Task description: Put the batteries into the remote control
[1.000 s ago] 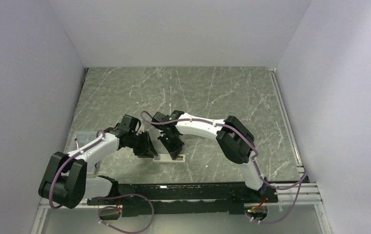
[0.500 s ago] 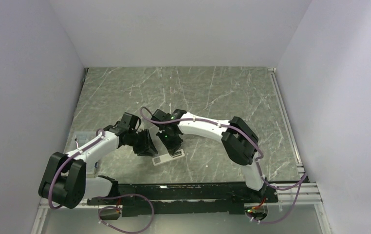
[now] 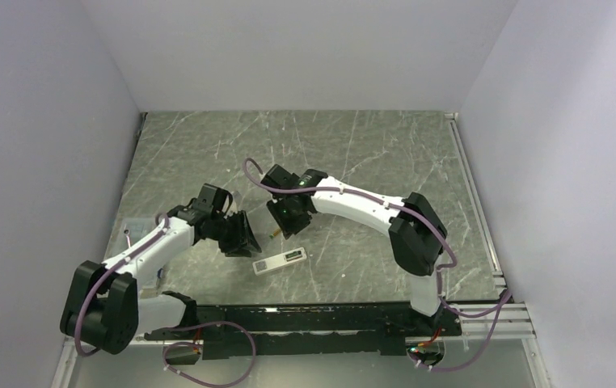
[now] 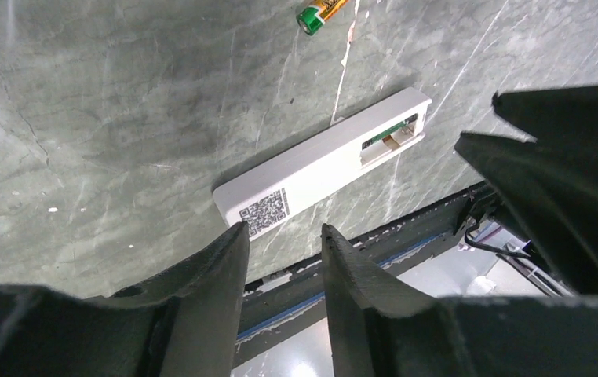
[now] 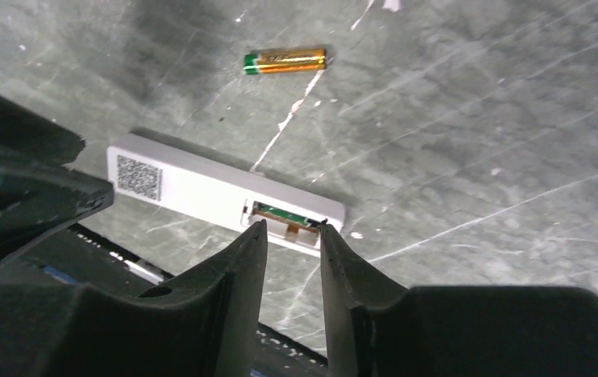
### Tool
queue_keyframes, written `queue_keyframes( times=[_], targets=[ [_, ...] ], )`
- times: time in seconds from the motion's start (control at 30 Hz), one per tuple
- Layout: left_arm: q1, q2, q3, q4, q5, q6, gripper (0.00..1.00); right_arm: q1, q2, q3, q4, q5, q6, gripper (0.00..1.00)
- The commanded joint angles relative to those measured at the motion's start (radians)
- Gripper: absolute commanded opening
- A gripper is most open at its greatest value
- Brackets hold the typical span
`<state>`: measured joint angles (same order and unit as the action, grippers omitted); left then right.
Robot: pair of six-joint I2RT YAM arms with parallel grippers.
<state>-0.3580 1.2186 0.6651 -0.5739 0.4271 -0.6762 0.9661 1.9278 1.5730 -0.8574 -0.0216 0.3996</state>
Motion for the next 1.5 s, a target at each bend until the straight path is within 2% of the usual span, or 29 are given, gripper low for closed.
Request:
queue_keyframes(
  times=[0.0, 0.37, 0.63, 0.87, 1.0, 1.1, 1.47],
  targets=[
    [-0.003, -0.043, 0.021, -0.030, 0.009, -0.033, 0.46, -0.026, -0.016, 0.028, 0.041, 0.041, -0.066, 0.36],
    [-0.010, -0.096, -0.024, -0.043, 0.129, -0.162, 0.62, -0.046, 0.043, 0.055, 0.170, -0.062, -0.192, 0.50],
    [-0.060, -0.091, -0.087, 0.050, 0.177, -0.288, 0.70, -0.082, 0.090, 0.033, 0.274, -0.117, -0.218, 0.55],
    [-0.096, -0.073, -0.142, 0.154, 0.177, -0.391, 0.81, -0.110, 0.141, 0.067, 0.258, -0.123, -0.173, 0.56],
    [-0.107, -0.053, -0.143, 0.183, 0.168, -0.419, 0.84, -0.115, 0.121, 0.033, 0.264, -0.147, -0.109, 0.56],
    [-0.113, -0.031, -0.151, 0.211, 0.165, -0.438, 0.92, -0.116, 0.115, 0.003, 0.269, -0.180, -0.066, 0.57],
    [-0.118, 0.008, -0.166, 0.227, 0.139, -0.445, 0.94, -0.129, 0.128, -0.025, 0.319, -0.258, 0.010, 0.59]
  ],
)
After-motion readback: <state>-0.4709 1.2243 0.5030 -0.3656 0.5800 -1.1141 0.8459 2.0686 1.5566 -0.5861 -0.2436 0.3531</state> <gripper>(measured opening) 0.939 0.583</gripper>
